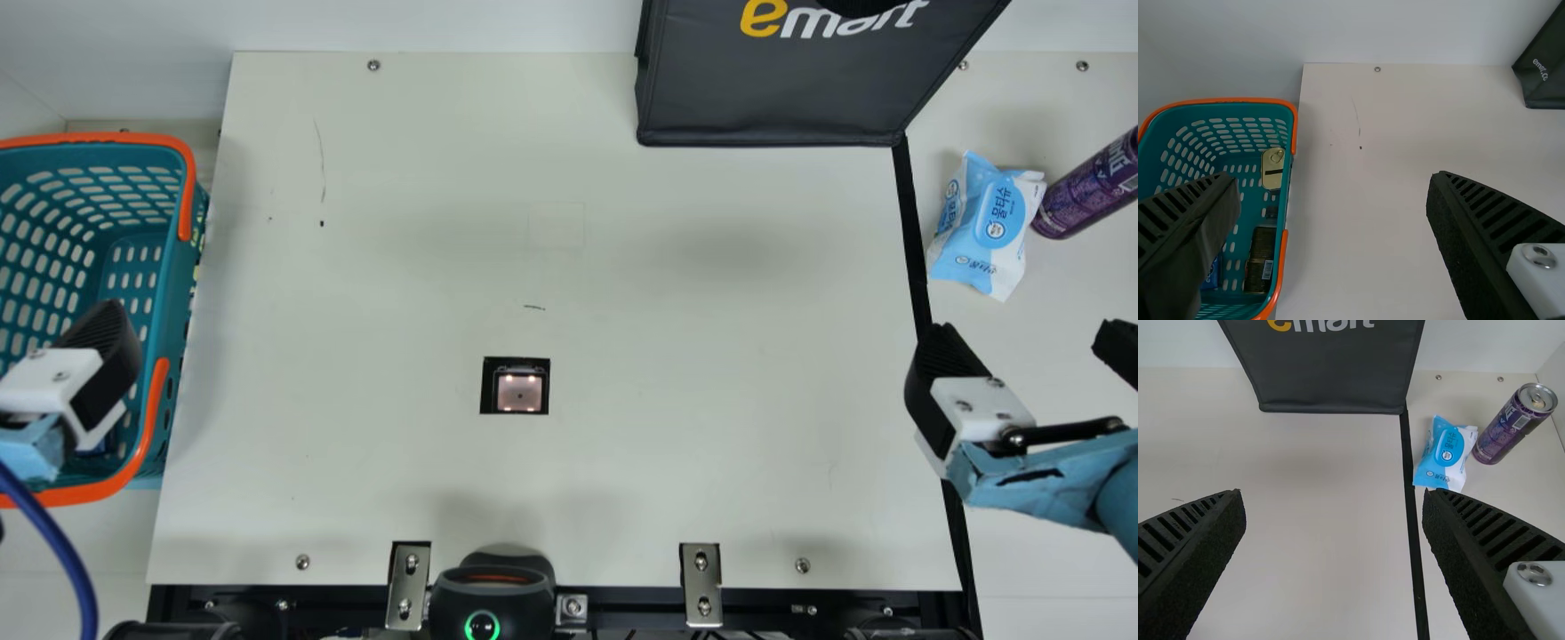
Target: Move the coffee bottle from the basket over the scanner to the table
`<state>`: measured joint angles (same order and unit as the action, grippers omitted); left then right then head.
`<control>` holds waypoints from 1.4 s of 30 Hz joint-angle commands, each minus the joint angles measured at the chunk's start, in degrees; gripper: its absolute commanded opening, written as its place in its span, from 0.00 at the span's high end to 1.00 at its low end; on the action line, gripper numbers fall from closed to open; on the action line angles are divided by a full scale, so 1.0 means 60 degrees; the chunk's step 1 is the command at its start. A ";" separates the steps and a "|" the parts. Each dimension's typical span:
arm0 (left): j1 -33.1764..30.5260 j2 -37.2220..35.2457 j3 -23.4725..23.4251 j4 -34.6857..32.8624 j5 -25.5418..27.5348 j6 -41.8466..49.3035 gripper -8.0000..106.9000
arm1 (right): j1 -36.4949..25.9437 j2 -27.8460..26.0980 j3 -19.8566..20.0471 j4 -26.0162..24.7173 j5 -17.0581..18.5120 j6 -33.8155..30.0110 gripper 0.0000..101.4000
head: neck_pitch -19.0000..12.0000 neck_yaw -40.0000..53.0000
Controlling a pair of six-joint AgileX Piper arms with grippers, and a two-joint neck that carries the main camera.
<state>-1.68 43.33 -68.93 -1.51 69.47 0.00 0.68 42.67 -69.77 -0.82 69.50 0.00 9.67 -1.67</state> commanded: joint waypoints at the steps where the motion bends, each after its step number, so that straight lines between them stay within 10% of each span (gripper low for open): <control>1: 0.0000 0.0000 0.0000 0.0000 0.0000 0.0000 0.15 | 0.0000 0.0000 0.0000 0.0000 0.0000 0.0000 0.06 | -0.0291 0.0239; 15: 0.0000 0.0000 0.0000 0.0000 0.0000 0.0000 0.15 | 0.0000 0.0000 0.0000 0.0000 0.0000 0.0000 0.06 | -0.0291 0.3348; 42: 0.1915 0.0667 -0.0143 0.0216 -0.0305 -0.0842 0.15 | 0.0000 0.0000 0.0000 0.0000 0.0012 0.0000 0.06 | -0.0291 0.3348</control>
<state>7.48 47.01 -69.73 0.00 67.87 -5.13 0.68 42.67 -69.77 -0.82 69.57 0.00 9.67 18.19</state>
